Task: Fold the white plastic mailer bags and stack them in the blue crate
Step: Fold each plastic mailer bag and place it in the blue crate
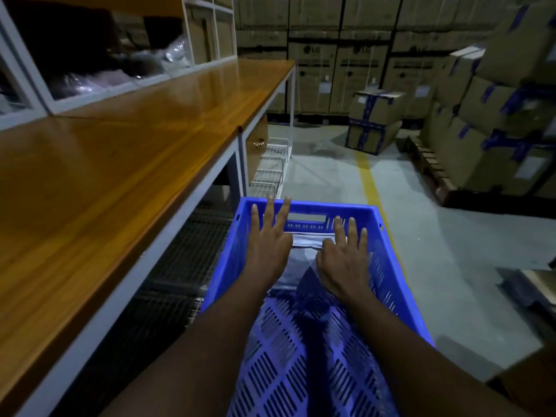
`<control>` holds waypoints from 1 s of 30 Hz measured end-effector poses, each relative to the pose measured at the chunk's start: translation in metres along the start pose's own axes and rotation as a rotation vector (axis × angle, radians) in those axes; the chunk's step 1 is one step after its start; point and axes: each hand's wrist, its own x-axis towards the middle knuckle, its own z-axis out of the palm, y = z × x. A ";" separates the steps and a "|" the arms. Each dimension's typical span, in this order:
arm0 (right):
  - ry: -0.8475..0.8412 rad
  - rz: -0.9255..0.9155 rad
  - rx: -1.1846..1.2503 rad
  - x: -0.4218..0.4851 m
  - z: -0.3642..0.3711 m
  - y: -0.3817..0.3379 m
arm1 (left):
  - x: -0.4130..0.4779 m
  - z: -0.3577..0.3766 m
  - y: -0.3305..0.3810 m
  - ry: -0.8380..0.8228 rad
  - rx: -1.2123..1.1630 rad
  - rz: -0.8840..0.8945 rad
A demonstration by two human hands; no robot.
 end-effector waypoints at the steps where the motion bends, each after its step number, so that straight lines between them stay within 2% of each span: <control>1: 0.019 0.002 0.012 0.000 0.008 0.002 | 0.002 0.008 0.003 -0.019 0.007 -0.014; 6: 0.077 -0.125 0.020 -0.021 0.041 0.004 | 0.012 0.043 0.004 -0.031 0.014 -0.096; 11: -0.106 -0.119 -0.054 -0.039 0.057 0.003 | 0.014 0.055 0.001 -0.024 0.044 -0.084; 16: -0.357 -0.096 -0.071 -0.039 0.052 0.004 | -0.003 0.053 -0.002 0.031 0.133 -0.003; 18: -0.454 -0.095 -0.094 -0.036 0.046 0.009 | -0.010 0.044 0.000 0.003 0.131 0.009; 22: -0.425 -0.072 -0.077 -0.030 0.014 0.006 | -0.022 0.014 0.002 -0.042 0.148 0.000; 23: -0.357 -0.082 -0.094 -0.030 0.004 0.004 | -0.025 0.000 0.001 -0.061 0.146 -0.013; 27: -0.323 -0.130 -0.024 -0.033 -0.033 0.000 | -0.038 -0.054 -0.004 -0.069 0.148 -0.012; 30: -0.181 -0.166 0.008 -0.038 -0.090 -0.019 | -0.059 -0.113 -0.017 -0.012 0.154 -0.050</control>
